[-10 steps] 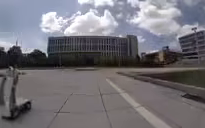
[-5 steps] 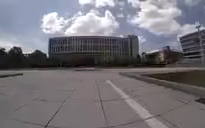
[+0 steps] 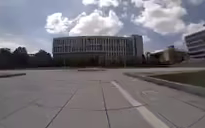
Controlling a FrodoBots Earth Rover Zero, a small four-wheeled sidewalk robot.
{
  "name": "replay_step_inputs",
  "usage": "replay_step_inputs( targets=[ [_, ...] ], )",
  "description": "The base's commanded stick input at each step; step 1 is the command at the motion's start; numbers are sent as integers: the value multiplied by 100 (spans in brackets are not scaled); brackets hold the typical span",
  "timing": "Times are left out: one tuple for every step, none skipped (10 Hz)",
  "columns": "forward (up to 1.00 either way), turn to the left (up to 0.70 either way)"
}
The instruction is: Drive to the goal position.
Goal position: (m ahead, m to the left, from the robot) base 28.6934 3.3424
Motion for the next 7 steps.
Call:
replay_step_inputs(
  targets=[
    [70,0],
    [70,0],
    [70,0],
    [70,0],
    [70,0],
    [70,0],
    [70,0]
  ],
)
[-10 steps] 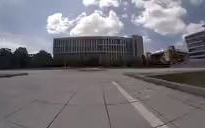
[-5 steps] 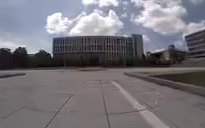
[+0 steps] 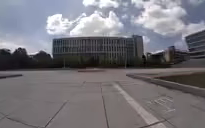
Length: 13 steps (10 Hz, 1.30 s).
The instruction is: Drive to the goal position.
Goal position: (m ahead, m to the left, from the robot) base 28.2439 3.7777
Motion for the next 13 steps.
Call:
replay_step_inputs(
  targets=[
    [70,0],
    [70,0],
    [70,0],
    [70,0],
    [70,0],
    [70,0],
    [70,0],
    [70,0],
    [70,0],
    [70,0],
    [70,0],
    [70,0],
    [70,0]
  ],
)
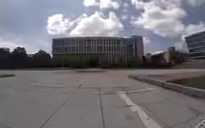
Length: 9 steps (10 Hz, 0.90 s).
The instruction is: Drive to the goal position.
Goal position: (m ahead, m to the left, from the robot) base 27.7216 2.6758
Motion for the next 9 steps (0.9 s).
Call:
replay_step_inputs(
  targets=[
    [70,0],
    [70,0],
    [70,0],
    [70,0],
    [70,0],
    [70,0],
    [70,0],
    [70,0],
    [70,0]
  ],
)
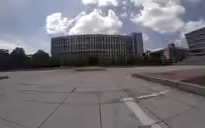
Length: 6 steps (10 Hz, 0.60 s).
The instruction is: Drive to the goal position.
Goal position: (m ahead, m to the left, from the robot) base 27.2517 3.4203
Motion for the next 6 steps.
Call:
replay_step_inputs(
  targets=[
    [70,0],
    [70,0],
    [70,0],
    [70,0],
    [70,0],
    [70,0]
  ],
)
